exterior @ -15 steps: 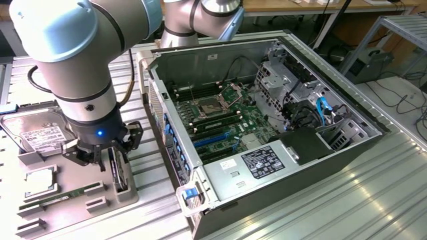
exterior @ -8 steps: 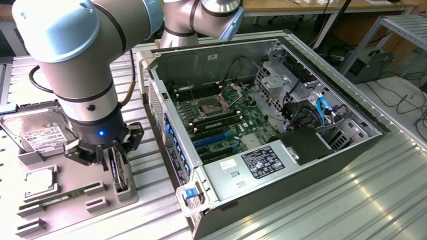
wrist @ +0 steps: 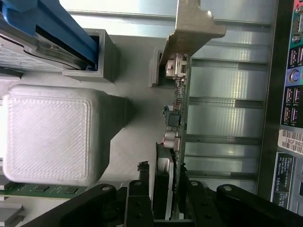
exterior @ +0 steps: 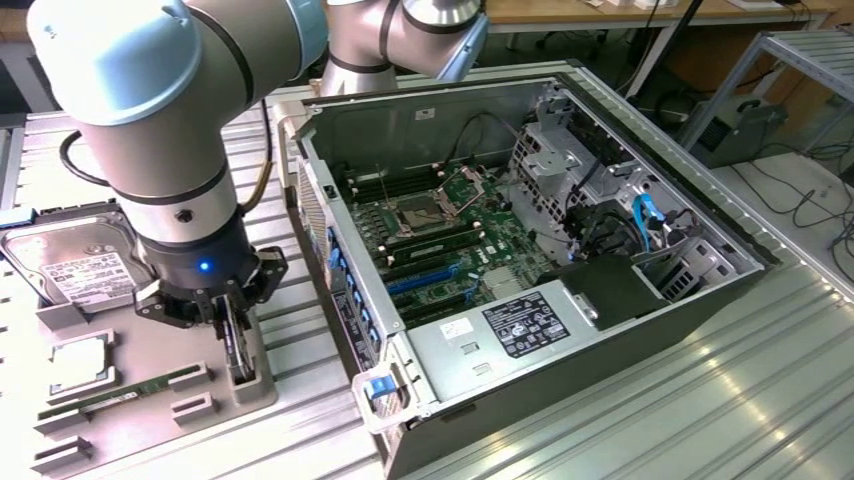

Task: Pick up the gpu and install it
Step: 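Pick up the gpu and move the gpu toward the slot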

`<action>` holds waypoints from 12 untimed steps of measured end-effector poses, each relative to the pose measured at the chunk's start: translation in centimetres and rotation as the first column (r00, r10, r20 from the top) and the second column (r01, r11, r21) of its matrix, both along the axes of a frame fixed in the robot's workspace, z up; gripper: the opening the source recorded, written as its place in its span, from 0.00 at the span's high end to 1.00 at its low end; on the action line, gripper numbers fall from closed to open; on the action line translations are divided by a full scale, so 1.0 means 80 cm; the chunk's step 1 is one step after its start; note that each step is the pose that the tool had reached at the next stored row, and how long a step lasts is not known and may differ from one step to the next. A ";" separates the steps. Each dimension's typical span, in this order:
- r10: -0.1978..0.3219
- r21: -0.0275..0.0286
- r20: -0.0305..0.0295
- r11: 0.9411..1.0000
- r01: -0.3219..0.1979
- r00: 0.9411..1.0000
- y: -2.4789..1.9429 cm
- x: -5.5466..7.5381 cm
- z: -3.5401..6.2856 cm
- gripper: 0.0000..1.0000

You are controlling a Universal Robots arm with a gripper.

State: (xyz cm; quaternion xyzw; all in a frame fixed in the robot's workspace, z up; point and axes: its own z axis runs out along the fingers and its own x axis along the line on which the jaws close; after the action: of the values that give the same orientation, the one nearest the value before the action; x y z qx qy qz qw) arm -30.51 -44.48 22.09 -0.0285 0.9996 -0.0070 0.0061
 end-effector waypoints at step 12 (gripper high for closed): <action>0.000 0.000 0.000 1.000 0.000 1.000 0.0000 0.000 0.000 0.72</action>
State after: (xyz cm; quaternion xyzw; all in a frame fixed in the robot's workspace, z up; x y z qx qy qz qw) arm -30.48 -44.47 22.08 -0.0285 0.9996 -0.0071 0.0060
